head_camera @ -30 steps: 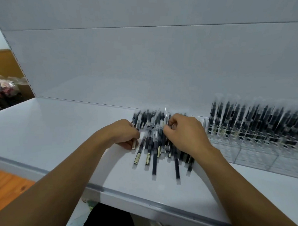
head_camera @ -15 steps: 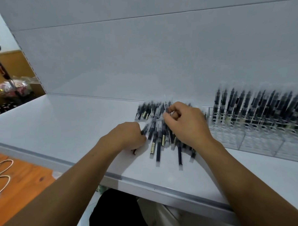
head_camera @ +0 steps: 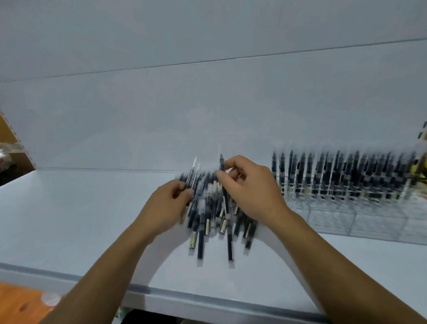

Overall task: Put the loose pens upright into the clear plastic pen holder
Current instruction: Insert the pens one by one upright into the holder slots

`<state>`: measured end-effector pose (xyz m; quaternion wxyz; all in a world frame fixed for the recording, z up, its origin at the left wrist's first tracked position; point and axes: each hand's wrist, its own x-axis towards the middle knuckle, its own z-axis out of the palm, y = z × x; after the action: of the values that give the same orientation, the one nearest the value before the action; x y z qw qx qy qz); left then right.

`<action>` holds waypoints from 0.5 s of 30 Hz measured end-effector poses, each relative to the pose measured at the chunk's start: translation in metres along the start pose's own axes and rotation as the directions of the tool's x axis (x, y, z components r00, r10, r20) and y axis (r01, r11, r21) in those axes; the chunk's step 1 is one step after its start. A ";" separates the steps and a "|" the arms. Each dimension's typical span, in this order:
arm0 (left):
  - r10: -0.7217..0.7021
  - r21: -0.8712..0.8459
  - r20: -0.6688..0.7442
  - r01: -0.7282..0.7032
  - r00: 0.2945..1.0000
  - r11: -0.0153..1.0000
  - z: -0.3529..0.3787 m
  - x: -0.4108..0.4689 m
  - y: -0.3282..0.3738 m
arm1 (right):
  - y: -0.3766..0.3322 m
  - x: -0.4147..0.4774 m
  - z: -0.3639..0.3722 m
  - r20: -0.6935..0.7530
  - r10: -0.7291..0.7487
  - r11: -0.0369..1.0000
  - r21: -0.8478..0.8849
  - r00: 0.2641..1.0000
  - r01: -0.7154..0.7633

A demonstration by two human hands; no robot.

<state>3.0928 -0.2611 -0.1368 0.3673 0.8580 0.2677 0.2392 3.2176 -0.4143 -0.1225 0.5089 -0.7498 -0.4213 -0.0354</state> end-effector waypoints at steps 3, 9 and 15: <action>0.130 -0.263 0.006 -0.124 0.992 0.957 0.019 0.001 0.027 | 0.010 -0.006 -0.028 -0.038 0.000 1.000 0.021 0.999 0.000; 0.281 -0.579 0.109 -0.169 0.954 0.797 0.088 0.004 0.086 | 0.047 -0.026 -0.099 -0.164 0.038 0.996 0.081 0.986 -0.025; 0.349 -0.765 0.248 -0.039 0.904 0.643 0.151 0.006 0.140 | 0.079 -0.045 -0.167 -0.383 0.047 0.996 0.083 0.922 -0.017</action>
<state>3.2288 -0.4153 -0.1226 0.7002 0.6855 -0.0241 0.1982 3.3044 -0.5839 -0.1217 0.6113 -0.7144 -0.3020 -0.1571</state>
